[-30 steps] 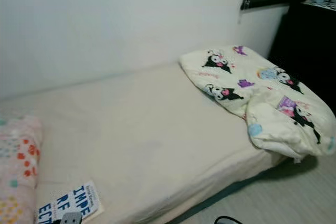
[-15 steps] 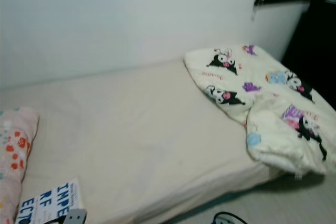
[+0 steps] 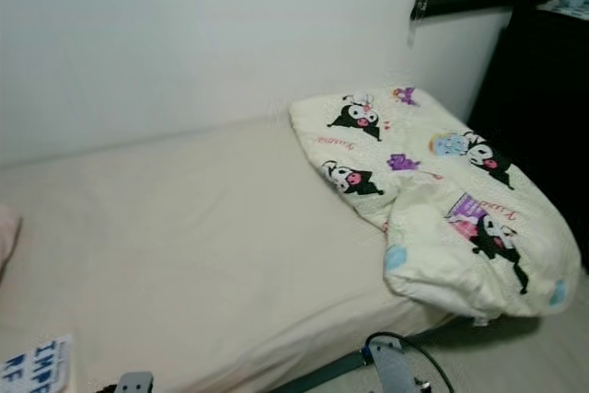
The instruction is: Clean up the room
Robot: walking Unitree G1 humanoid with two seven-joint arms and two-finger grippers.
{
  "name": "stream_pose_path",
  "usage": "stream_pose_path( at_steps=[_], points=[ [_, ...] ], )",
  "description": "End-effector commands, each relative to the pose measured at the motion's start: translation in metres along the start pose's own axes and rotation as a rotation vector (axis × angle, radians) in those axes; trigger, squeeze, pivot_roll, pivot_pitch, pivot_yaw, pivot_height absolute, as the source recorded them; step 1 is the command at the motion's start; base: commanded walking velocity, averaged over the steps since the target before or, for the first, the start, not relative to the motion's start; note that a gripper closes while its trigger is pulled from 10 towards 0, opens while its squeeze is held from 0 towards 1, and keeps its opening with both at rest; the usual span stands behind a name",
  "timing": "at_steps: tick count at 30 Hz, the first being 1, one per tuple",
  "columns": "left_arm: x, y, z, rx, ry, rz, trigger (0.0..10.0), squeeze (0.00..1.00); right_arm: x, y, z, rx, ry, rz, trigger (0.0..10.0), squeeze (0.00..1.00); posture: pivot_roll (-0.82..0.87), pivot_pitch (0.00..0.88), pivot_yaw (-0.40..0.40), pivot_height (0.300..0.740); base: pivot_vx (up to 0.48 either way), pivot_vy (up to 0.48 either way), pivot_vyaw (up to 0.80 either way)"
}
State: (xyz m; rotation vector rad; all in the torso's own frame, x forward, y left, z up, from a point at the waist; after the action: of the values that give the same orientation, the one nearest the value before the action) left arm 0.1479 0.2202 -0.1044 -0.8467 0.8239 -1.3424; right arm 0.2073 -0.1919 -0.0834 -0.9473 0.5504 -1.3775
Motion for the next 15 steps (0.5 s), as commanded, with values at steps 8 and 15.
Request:
stream_pose_path(
  at_steps=[8, 15],
  points=[
    [0.0034, 0.0, 0.0051, 0.064, -0.071, -0.029, 10.0, 0.0, -0.0045, 0.0, 0.0001, 0.001, 0.007, 0.029, 10.0, 0.0, -0.11, 0.05, 0.003, 0.74, 0.0, -0.462, 0.2],
    [0.0053, -0.0001, 0.0059, 0.077, -0.08, -0.05, 10.0, 0.0, -0.0052, 0.0003, 0.0025, 0.005, 0.016, 0.026, 10.0, 0.0, -0.12, 0.05, 0.002, 0.74, 0.0, -0.464, 0.8]
  ],
)
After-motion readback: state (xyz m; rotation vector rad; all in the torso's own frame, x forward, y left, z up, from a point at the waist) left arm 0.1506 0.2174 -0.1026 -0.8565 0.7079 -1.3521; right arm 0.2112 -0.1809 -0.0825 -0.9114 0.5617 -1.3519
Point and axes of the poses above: a point about 5 cm out from each wrist's last joint towards the gripper, its own y axis pointing out of the wrist towards the gripper, its own z axis along the axis of the wrist's last joint, x = y × z, the point moved 1 cm from there along y, pointing out of the wrist towards the gripper, and after that the axes turned 3 degrees about y, right-handed, at the moved point
